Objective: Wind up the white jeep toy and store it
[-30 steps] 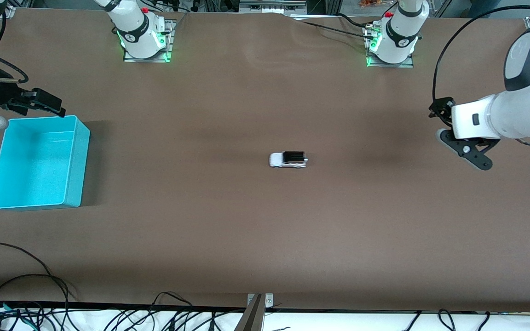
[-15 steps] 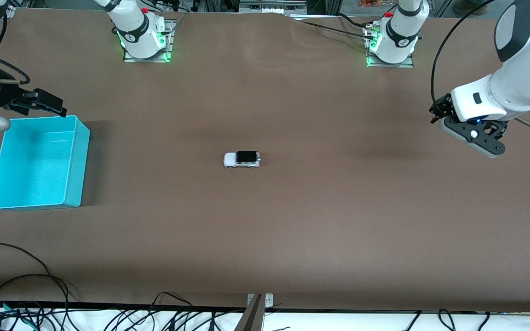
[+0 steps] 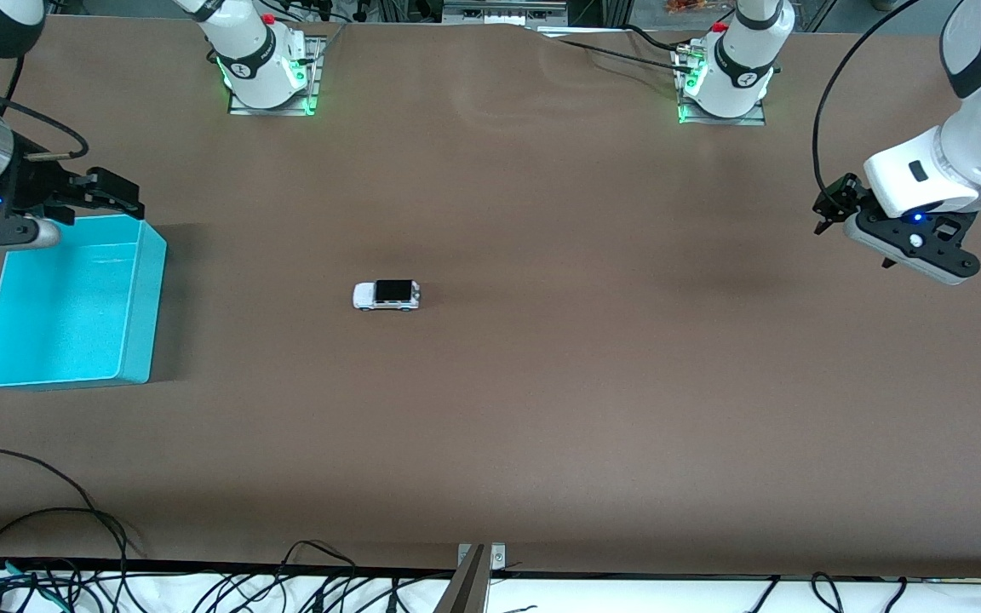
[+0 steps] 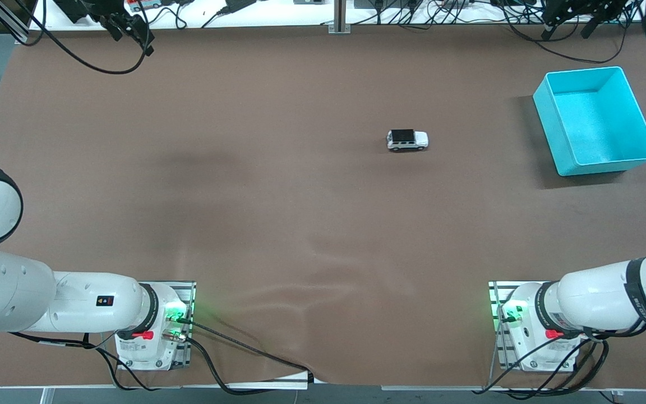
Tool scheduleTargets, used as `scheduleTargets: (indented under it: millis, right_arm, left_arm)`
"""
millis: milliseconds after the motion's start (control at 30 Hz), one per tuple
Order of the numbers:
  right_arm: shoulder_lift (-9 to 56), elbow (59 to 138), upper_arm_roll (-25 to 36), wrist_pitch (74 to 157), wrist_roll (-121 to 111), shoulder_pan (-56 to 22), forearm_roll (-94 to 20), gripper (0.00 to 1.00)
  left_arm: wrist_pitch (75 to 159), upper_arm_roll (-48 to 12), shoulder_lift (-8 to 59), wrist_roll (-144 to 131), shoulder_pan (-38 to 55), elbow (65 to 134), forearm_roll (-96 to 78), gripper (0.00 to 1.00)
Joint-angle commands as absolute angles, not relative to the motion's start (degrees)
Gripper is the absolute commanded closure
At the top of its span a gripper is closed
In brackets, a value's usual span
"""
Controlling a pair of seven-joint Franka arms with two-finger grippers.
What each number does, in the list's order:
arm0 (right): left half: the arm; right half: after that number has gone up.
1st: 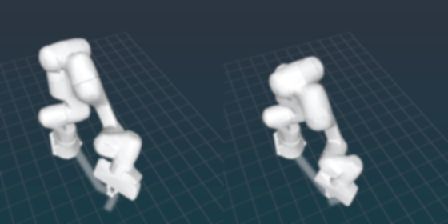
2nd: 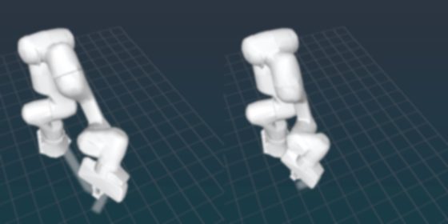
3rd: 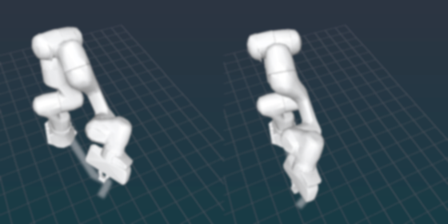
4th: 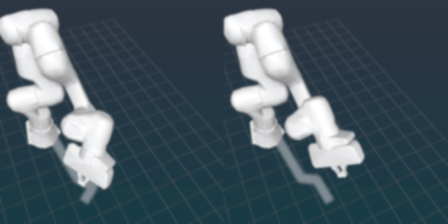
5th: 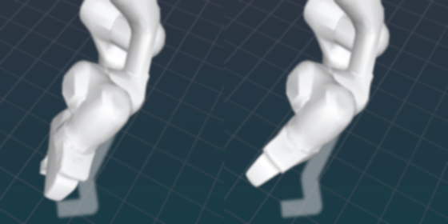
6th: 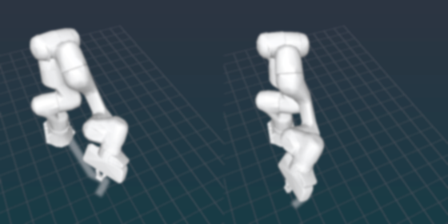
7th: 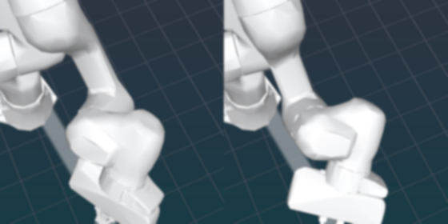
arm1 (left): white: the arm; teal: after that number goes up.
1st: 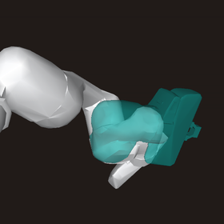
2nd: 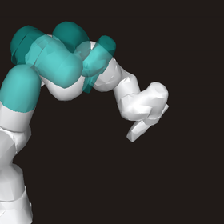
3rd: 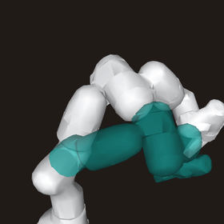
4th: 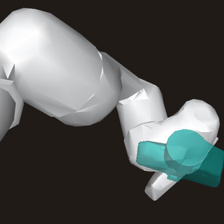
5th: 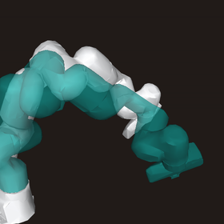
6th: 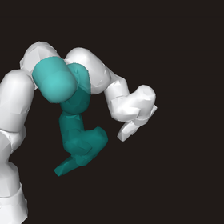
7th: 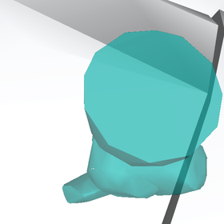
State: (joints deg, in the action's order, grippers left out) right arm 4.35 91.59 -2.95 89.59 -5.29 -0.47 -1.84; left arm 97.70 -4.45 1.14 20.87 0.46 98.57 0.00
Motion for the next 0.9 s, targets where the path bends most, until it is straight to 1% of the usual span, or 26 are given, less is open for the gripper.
scheduleTargets:
  millis: [0, 67, 300, 500, 667, 867]
  right_arm:
    - [6.4, 90.9, -3.0, 90.8, -14.6, -1.3, -1.5, 0.0]
    - [7.7, 90.9, -3.0, 91.5, -22.4, -3.3, -1.6, 0.0]
    - [10.1, 91.1, -3.0, 91.8, -32.1, -5.5, -1.8, 0.0]
    - [12.2, 91.8, -3.0, 94.2, -41.2, -8.3, -3.5, 0.0]
    - [14.8, 93.3, -3.1, 97.6, -50.4, -10.0, -4.0, 0.0]
    - [16.9, 96.2, -4.5, 102.8, -56.9, -12.0, -4.0, 0.0]
  left_arm:
    - [97.0, -3.9, -0.7, 12.9, 0.9, 99.8, -3.3, 0.0]
    - [97.1, -3.3, -0.8, 12.6, 0.9, 99.8, -2.6, 0.0]
    - [97.6, 1.1, -0.6, 12.5, 1.6, 99.7, -4.2, 0.0]
    - [96.9, 1.1, -0.6, 12.4, 1.2, 99.2, -4.3, 0.0]
    - [91.0, 1.1, -0.4, 12.5, 0.6, 97.1, -4.3, 0.0]
    - [90.4, 0.8, -0.4, 12.6, 0.8, 96.1, -4.1, 0.0]
